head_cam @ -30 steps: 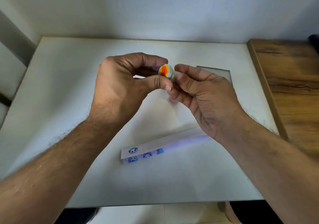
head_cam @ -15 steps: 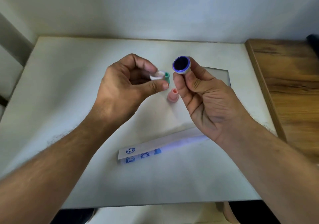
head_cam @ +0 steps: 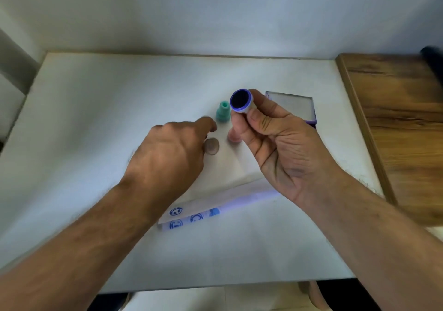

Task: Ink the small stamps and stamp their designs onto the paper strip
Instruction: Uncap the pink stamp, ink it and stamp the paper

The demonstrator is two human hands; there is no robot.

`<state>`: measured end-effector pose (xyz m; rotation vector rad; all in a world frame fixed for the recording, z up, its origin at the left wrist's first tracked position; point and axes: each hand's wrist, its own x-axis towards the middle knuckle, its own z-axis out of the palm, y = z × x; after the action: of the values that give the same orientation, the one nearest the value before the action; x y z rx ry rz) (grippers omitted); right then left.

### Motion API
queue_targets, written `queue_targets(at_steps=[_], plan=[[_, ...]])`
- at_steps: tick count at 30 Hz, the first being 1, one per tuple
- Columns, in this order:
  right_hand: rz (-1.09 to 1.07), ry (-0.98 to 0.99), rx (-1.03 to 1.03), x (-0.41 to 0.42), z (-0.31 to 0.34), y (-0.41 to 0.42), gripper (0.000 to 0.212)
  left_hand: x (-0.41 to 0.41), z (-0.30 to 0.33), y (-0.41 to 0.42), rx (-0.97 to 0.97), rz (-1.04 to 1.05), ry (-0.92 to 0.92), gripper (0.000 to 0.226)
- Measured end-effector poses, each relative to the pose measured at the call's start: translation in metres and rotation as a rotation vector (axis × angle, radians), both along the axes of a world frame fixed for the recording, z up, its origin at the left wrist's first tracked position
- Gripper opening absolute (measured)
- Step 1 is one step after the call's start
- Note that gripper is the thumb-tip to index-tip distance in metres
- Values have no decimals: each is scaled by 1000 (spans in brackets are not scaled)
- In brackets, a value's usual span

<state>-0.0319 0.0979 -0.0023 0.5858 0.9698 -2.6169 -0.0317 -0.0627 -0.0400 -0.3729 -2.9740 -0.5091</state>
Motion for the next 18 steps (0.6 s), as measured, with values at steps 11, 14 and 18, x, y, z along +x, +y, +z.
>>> queue_targets(at_steps=[11, 14, 18], plan=[[-14, -23, 8, 2, -4, 1, 28, -1, 11, -4, 79, 72, -240, 49], [-22, -27, -13, 1, -3, 2, 24, -1, 15, -8, 151, 104, -307, 50], [24, -25, -53, 5, -3, 4, 33, 2, 19, 3, 315, 138, -156, 30]])
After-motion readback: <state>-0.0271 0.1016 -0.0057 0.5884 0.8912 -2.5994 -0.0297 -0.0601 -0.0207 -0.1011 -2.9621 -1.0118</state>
